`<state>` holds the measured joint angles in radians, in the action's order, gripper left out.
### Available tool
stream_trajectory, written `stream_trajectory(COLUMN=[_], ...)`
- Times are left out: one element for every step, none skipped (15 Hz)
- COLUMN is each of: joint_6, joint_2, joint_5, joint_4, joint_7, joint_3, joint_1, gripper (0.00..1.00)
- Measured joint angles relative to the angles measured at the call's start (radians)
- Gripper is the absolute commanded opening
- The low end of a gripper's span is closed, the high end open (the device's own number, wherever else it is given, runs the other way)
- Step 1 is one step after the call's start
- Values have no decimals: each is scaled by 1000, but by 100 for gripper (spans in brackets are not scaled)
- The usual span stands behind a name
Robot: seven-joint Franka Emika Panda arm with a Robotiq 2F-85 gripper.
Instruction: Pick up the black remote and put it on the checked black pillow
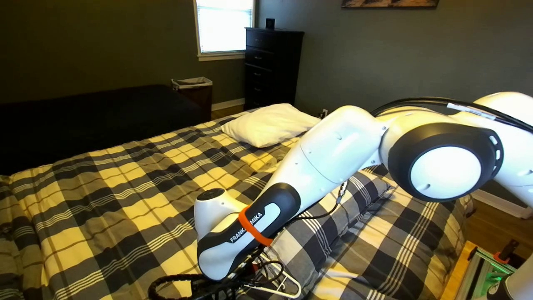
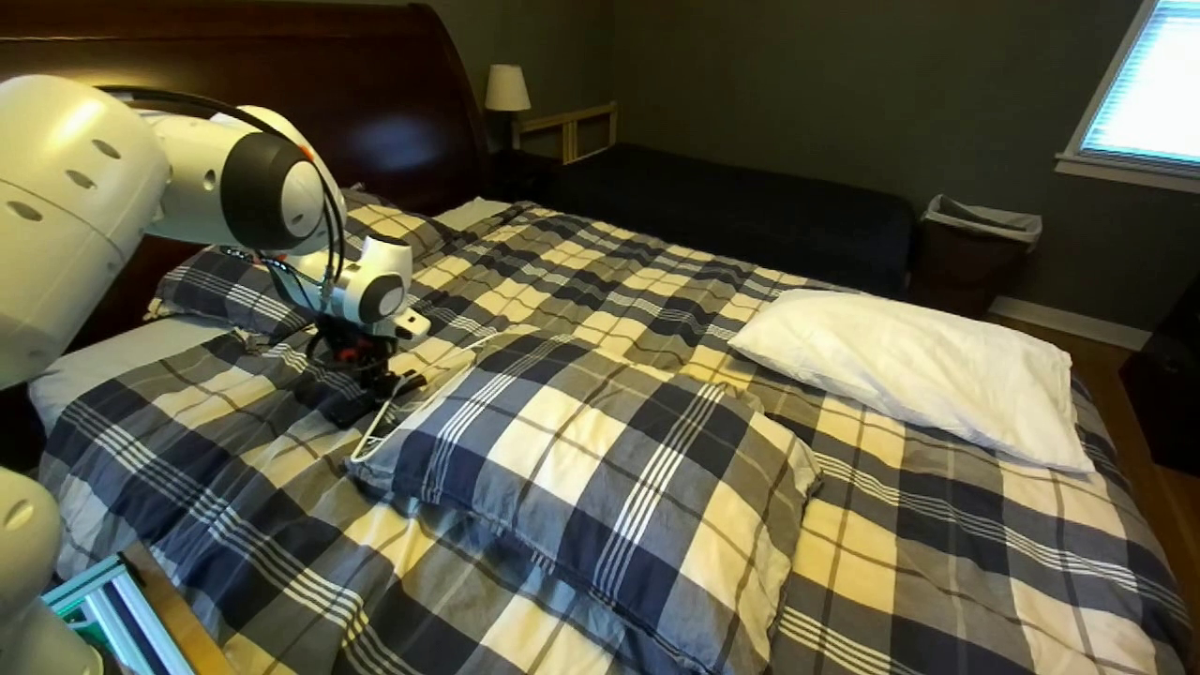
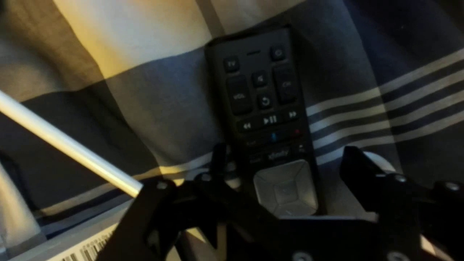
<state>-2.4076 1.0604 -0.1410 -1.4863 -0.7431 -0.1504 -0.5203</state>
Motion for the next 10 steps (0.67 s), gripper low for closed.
stream_trajectory(joint_6=[0,0,0,0,0,0,0,-1,-1,-1], joint_2=[2,4,5,7,7,7,6,4,3,1], joint_5=[0,0,0,0,0,0,0,0,0,0], joint_4=[1,2,4,5,6,7,7,7,6,5], joint_7=[-29,-58,-85,-112,-139,-164,-191,-216,-238,-253], joint_3=[1,2,4,5,6,8,10,14,17,17], joint_1=[-7,-14,-23,-30,-38,-45,-50,-55,-59,-60], gripper=[58,57,49,41,34,31,30,29,29,29])
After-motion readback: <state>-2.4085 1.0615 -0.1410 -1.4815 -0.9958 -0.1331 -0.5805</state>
